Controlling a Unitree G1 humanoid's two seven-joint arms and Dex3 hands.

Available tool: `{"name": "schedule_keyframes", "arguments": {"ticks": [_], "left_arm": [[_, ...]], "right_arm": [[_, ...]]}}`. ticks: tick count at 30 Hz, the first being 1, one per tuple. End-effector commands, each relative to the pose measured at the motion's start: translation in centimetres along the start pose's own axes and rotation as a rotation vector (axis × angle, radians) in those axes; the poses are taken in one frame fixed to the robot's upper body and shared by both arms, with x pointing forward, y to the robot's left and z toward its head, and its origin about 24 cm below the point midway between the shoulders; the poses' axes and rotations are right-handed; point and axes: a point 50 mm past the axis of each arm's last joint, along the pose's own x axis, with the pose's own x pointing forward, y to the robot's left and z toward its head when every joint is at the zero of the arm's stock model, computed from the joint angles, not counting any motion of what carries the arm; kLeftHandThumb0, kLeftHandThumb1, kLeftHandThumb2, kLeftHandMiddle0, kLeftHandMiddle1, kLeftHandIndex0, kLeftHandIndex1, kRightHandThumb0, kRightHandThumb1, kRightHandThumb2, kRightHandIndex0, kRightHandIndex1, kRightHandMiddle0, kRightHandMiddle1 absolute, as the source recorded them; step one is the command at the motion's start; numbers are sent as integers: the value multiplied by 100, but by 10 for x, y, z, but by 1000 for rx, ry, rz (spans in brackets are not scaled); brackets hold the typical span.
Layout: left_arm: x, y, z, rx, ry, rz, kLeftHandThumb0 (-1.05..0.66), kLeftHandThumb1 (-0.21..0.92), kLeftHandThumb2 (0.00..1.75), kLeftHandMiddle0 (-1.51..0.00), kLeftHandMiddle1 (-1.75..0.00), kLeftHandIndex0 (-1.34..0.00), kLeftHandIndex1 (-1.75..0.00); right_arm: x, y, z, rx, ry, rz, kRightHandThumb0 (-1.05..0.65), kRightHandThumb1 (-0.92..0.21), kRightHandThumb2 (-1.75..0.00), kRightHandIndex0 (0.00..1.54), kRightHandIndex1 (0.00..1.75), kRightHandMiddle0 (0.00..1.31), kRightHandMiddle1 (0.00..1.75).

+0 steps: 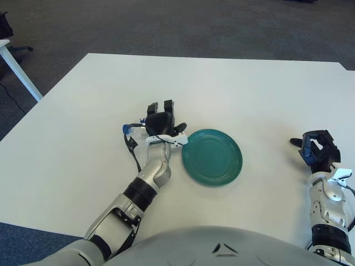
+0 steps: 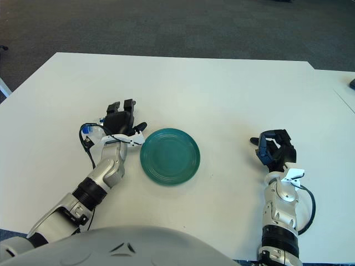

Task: Put the bottle into the plate.

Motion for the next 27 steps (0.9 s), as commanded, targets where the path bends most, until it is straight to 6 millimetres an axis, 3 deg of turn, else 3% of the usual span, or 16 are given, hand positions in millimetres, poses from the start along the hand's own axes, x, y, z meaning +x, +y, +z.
{"name": "schedule_keyframes", "arguments": {"ticks": [1,27], "left_arm": [[-4,-4,-5,66,-9,-47,-105,92,100,-2,-3,0,-18],[-6,15,-22,178,-61,-65,-105,92,107,0,0,0,0]], "right_arm": [[-3,-1,-10,1,58,0,-35,-85,-55,51,107,30,167],[-4,4,-12,-12,51,25,-36,-82,-58,50,107,34,164]]}}
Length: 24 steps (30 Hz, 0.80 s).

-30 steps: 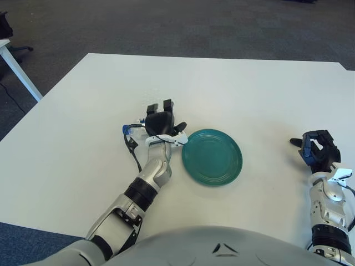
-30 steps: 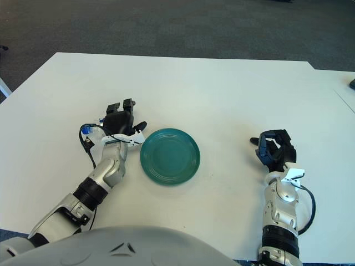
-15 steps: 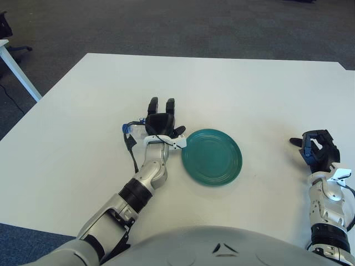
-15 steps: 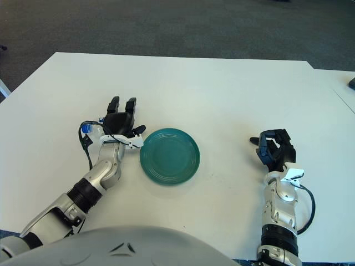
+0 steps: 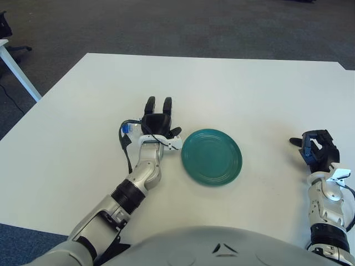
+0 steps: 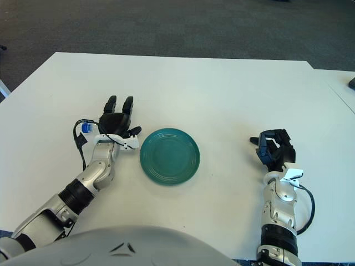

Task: Put the bottle into the plate.

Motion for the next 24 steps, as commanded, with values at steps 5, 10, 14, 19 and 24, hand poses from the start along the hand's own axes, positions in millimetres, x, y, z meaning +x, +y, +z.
{"name": "schedule_keyframes", "arguments": {"ticks": [5,10,14,19,24], "left_arm": [[-5,9,-11,48,-4,13,-105,92,107,0,0,0,0],[-7,15,-15,70,0,20,-105,92,107,0,0,0,0],[-7,18,-18,80,5,24,-105,92,106,0,0,0,0],[-8,21,-21,87,14,26,-105,92,105,0,0,-1,0],[-9,22,-23,88,21,28,-105,92,104,0,0,-1,-1]], "right_arm": [[-4,2,-12,-10,67,14,-36,-82,-58,49,108,34,164],[-3,3,-13,2,76,7,-36,-79,-61,49,107,35,164],[-3,4,-14,5,71,8,-37,-77,-65,49,106,36,164],[-3,6,-15,-1,68,20,-36,-79,-63,49,108,35,165],[-4,7,-15,-8,71,26,-36,-80,-61,48,109,35,165]]}}
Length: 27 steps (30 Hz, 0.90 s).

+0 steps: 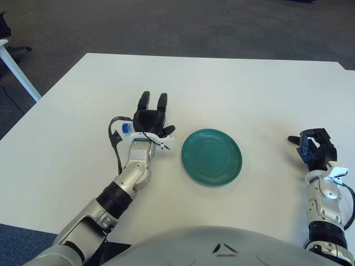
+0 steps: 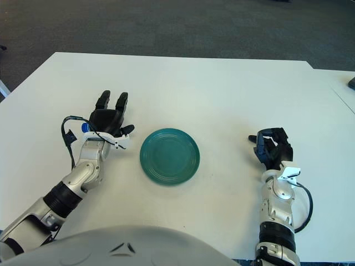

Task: Put the bottle into the plate.

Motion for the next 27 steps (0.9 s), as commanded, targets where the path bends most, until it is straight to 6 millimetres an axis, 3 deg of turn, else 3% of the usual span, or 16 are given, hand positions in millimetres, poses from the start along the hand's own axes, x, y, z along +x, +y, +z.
{"name": "schedule_keyframes", "arguments": {"ticks": [1,23,27], "left_arm": [[-2,0,-6,15,19,0,-105,92,104,0,0,-1,-1],[-1,-15,-22,34,71,-40,-105,92,101,-4,-2,-3,-3],[0,-18,-24,33,75,-53,-105,92,100,-4,-1,-2,-4]], "right_arm": [[-7,1,-13,-11,77,11,-36,-80,-61,48,109,35,165],[-3,-3,-11,-12,84,-4,-37,-74,-69,49,108,38,164],[-2,-4,-11,-12,85,-8,-37,-77,-65,50,109,35,165]]}}
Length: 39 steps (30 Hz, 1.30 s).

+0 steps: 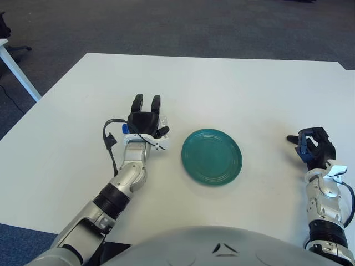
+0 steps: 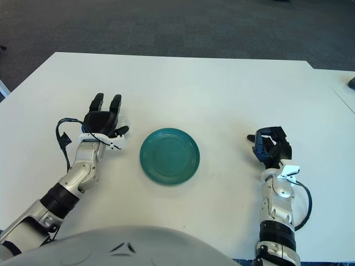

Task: Put the bottle into the plate.

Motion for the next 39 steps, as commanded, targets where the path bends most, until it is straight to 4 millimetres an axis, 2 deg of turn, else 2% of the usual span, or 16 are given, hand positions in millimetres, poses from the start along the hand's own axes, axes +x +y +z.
{"name": "schedule_keyframes", "arguments": {"ticks": [1,8,14,32,34,35,36,38,39], "left_arm": [[1,-4,-7,9,15,-6,-105,92,100,-4,-1,-2,-5],[0,-12,-9,11,17,-36,-105,92,99,-4,-1,-2,-6],[-1,-18,-10,13,14,-56,-105,92,97,-7,-1,0,-13],[-1,-43,-13,-32,-7,-124,-105,92,95,-12,-2,0,-19],[0,-46,-14,-40,-6,-124,-105,92,93,-14,-3,0,-26],[1,-48,-14,-47,-4,-118,-105,92,90,-20,-5,0,-45],[1,-49,-14,-51,-3,-114,-105,92,88,-22,-14,0,-58],[3,-52,-13,-59,-3,-100,-105,92,82,-15,-56,0,-88],[4,-53,-13,-62,-4,-93,-105,92,76,-19,-97,0,-113]], "right_arm": [[-4,-4,-11,-6,66,-8,-36,-80,-62,51,109,34,165],[-3,-6,-10,3,63,-15,-36,-85,-56,52,109,31,166],[-1,-7,-9,9,60,-14,-36,-85,-55,53,109,32,165],[1,-11,-4,14,39,-10,-36,-85,-55,53,110,32,165],[1,-11,-3,16,35,-12,-36,-84,-55,53,110,32,165],[1,-11,-2,18,31,-12,-36,-84,-55,53,110,32,165],[1,-11,-2,19,30,-12,-36,-84,-55,53,110,32,165],[0,-11,-1,17,24,-10,-36,-84,-55,53,110,32,165],[0,-10,0,16,21,-8,-36,-83,-58,53,109,32,165]]}}
